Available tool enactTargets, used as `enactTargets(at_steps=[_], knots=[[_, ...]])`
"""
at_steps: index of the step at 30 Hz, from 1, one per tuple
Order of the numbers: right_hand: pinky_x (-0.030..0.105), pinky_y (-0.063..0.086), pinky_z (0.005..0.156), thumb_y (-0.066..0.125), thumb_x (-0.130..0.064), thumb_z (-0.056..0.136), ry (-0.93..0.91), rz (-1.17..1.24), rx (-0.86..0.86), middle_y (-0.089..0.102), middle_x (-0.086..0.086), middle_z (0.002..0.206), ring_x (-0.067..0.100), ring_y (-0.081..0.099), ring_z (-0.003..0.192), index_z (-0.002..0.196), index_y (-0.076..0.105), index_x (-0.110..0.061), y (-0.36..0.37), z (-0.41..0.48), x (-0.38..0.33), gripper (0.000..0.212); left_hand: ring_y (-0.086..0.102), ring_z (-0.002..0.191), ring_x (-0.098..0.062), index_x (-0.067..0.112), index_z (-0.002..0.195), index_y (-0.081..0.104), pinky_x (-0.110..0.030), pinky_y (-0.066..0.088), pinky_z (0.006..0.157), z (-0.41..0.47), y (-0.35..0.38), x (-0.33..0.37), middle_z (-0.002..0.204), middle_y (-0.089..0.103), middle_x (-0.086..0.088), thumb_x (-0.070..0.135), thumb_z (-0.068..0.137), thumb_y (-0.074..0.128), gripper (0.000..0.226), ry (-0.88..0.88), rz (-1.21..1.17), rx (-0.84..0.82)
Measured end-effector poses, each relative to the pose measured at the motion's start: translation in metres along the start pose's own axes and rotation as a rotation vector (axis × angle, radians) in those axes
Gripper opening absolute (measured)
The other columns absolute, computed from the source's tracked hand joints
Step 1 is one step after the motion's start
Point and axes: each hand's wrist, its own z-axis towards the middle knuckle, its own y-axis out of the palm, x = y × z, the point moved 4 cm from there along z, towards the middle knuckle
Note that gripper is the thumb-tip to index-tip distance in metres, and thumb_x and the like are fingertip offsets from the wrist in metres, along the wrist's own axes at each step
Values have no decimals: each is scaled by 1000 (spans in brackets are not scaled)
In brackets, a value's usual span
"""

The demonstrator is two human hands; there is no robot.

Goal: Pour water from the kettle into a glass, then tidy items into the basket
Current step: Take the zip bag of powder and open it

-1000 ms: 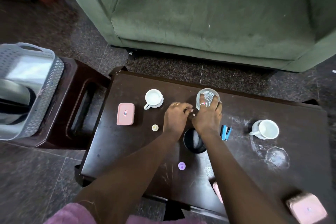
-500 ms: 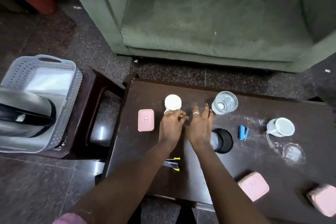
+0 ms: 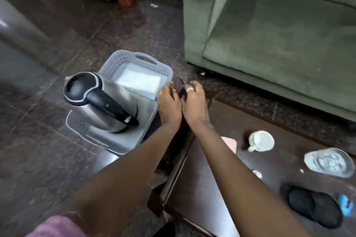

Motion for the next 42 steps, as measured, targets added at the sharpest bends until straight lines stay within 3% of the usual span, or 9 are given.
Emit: enactTargets(at_steps=[6, 11, 17, 26, 31, 33, 36, 40, 42], knots=[[33, 40, 97, 48, -5, 90, -45, -41, -125, 48, 17, 130, 32, 52, 114, 113, 58, 4, 60, 52, -48, 26, 34, 133, -30, 5, 139, 32, -37, 26, 112, 57, -15, -54, 143, 39, -17, 5, 91, 42, 49, -368, -49, 35], [38, 44, 92, 52, -8, 91, -86, -277, -278, 48, 22, 127, 36, 54, 111, 114, 59, 4, 99, 88, -66, 27, 50, 118, -40, 0, 136, 31, -47, 44, 100, 75, -4, -91, 133, 47, -26, 17, 95, 41, 45, -715, -305, 30], [44, 36, 104, 57, -20, 91, -39, -501, -423, 37, 18, 141, 37, 41, 126, 130, 48, -7, 126, 116, -59, 42, 49, 120, -40, -3, 137, 29, -38, 43, 96, 79, 11, -102, 133, 47, -27, 9, 89, 51, 54, -839, -397, 137], [39, 46, 96, 48, -21, 93, -40, -523, -610, 56, 20, 129, 36, 53, 116, 127, 53, -6, 136, 121, -51, 37, 58, 112, -40, -2, 126, 44, -51, 49, 94, 82, 25, -115, 125, 55, -27, 21, 93, 48, 40, -949, -551, 52], [32, 43, 96, 48, -14, 92, -66, -283, -525, 62, 18, 126, 32, 54, 118, 117, 63, -4, 121, 119, -56, 31, 60, 100, -40, 1, 106, 51, -48, 50, 89, 89, 14, -96, 110, 60, -28, 13, 86, 52, 23, -817, -586, 217], [29, 42, 93, 47, -11, 91, -39, -118, -415, 65, 14, 121, 28, 56, 115, 112, 67, -7, 105, 115, -54, 30, 57, 104, -39, 2, 111, 54, -44, 47, 93, 88, 8, -82, 115, 55, -27, 12, 86, 51, 28, -697, -512, 233], [32, 45, 80, 52, -14, 90, 133, 347, -237, 69, 15, 97, 22, 59, 88, 94, 71, -7, 74, 110, -44, 20, 48, 118, -34, 1, 124, 52, -38, 37, 104, 81, 2, -50, 131, 47, -22, 7, 87, 52, 37, -466, -447, 225], [26, 45, 60, 50, -44, 92, 498, 1187, -120, 57, 4, 72, 17, 53, 61, 75, 58, -14, 18, 96, -16, 35, 56, 110, -35, -2, 118, 55, -36, 39, 95, 48, 3, 1, 117, 61, -23, 1, 79, 53, 39, -58, -276, 154], [31, 51, 74, 43, -63, 87, 550, 1304, -158, 62, 7, 84, 23, 60, 74, 87, 60, -14, -14, 94, 8, 52, 60, 102, -36, 0, 112, 59, -39, 42, 92, 27, 8, 20, 108, 66, -20, 1, 75, 56, 37, 140, -146, 98]])
